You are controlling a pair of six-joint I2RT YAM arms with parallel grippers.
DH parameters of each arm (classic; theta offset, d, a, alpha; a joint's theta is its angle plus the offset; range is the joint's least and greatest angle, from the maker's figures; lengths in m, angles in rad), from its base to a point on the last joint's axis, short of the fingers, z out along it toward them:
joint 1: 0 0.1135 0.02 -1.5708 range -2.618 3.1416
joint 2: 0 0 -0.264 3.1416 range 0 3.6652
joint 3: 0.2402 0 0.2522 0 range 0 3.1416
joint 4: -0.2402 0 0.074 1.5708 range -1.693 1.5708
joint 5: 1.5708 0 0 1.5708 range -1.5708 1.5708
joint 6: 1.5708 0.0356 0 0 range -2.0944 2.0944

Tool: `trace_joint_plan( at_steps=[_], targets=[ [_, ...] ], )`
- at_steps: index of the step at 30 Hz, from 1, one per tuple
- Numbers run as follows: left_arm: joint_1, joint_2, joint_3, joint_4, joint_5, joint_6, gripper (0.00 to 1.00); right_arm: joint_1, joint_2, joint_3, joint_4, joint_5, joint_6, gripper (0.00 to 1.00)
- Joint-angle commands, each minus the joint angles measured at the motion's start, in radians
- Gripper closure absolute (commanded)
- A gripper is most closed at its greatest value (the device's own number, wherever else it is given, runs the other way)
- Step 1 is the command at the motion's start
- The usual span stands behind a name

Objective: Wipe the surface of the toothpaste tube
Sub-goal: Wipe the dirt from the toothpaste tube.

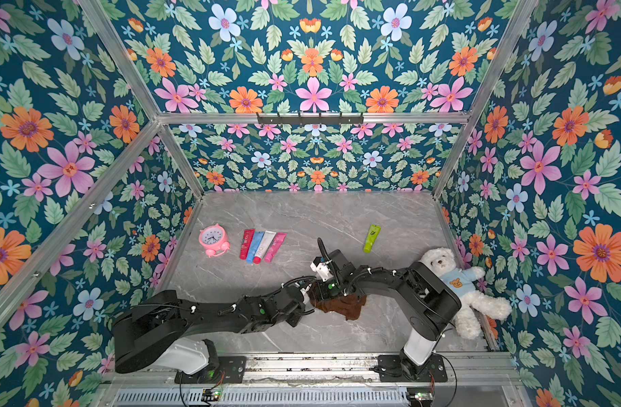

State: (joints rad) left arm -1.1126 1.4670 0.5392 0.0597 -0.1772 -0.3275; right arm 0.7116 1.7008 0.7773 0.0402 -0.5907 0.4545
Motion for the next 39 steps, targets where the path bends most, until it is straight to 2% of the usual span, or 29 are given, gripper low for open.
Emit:
trace_joint_plan(
  at_steps=[1, 6, 10, 14, 17, 23, 27, 32, 36, 39],
  targets=[
    [0.002, -0.002, -0.001, 0.012, 0.007, 0.021, 1.00, -0.015, 0.011, 0.005, -0.009, -0.014, 0.027, 1.00],
    [0.002, -0.029, -0.019, 0.022, 0.010, 0.022, 1.00, -0.158, 0.061, 0.025, -0.049, 0.034, 0.002, 1.00],
    [0.002, -0.021, -0.012, 0.014, 0.003, 0.016, 1.00, -0.219, 0.057, 0.090, -0.146, 0.115, -0.041, 1.00],
    [0.002, -0.022, -0.014, 0.015, -0.002, 0.016, 1.00, -0.209, 0.030, 0.128, -0.148, 0.059, -0.048, 1.00],
    [0.001, -0.023, -0.015, 0.017, -0.001, 0.018, 1.00, -0.163, 0.025, 0.162, -0.172, 0.059, -0.060, 1.00],
    [0.002, -0.017, -0.012, 0.019, 0.005, 0.021, 1.00, -0.126, 0.114, 0.178, -0.160, 0.072, -0.052, 1.00],
    [0.001, -0.025, -0.016, 0.019, 0.002, 0.020, 1.00, -0.100, 0.117, 0.151, -0.135, 0.045, -0.031, 1.00],
    [0.002, -0.041, -0.024, 0.021, -0.017, 0.015, 1.00, -0.042, 0.043, 0.073, -0.045, -0.070, 0.051, 1.00],
    [0.002, -0.042, -0.025, 0.024, -0.015, 0.017, 1.00, -0.020, 0.029, 0.039, -0.020, -0.077, 0.070, 1.00],
    [0.001, -0.035, -0.020, 0.021, -0.014, 0.018, 1.00, -0.043, 0.063, 0.043, -0.028, -0.049, 0.057, 1.00]
  ],
)
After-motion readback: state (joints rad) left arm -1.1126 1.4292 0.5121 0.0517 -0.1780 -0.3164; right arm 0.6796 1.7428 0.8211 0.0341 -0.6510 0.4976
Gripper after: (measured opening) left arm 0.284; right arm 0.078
